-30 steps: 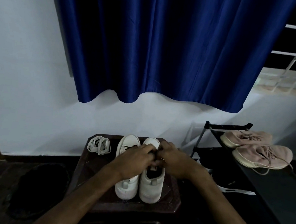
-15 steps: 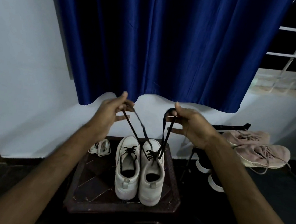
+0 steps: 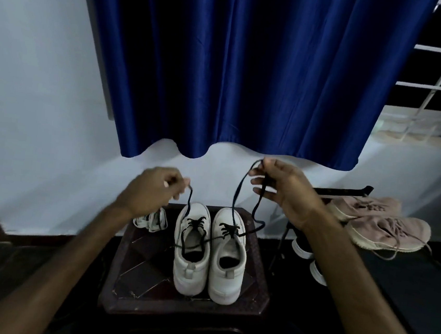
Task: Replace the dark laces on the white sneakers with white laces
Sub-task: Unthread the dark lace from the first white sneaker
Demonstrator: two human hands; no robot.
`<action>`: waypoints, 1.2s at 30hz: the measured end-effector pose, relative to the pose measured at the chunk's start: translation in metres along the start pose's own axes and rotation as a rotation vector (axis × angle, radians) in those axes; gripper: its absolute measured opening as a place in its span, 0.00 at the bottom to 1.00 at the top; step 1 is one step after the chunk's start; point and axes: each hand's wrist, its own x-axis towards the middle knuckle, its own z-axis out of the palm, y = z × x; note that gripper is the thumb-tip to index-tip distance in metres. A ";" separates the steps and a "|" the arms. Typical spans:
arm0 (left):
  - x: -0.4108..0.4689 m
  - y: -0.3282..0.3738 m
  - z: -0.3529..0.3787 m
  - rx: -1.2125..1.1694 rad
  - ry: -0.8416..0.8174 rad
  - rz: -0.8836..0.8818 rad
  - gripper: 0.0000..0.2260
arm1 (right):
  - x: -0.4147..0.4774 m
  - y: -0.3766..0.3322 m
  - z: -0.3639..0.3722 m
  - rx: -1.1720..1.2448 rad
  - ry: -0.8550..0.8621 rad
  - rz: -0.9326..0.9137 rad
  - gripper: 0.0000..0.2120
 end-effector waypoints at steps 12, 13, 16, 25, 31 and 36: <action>-0.019 0.012 0.114 0.480 -0.186 0.221 0.12 | -0.020 0.170 -0.006 -0.439 0.375 0.264 0.07; -0.020 0.014 0.121 0.529 -0.213 0.223 0.12 | -0.022 0.174 -0.006 -0.567 0.331 0.250 0.06; -0.019 0.016 0.135 0.640 -0.160 0.205 0.12 | -0.024 0.173 -0.009 -0.909 0.264 0.120 0.08; -0.009 0.021 0.157 0.654 -0.007 0.086 0.07 | -0.028 0.138 -0.003 -0.724 0.218 0.000 0.12; -0.012 0.013 0.165 0.607 0.031 0.138 0.05 | -0.054 0.168 0.017 -0.563 0.460 0.072 0.15; -0.013 0.007 0.169 0.570 0.051 0.198 0.03 | -0.058 0.161 0.034 -0.706 0.475 0.056 0.11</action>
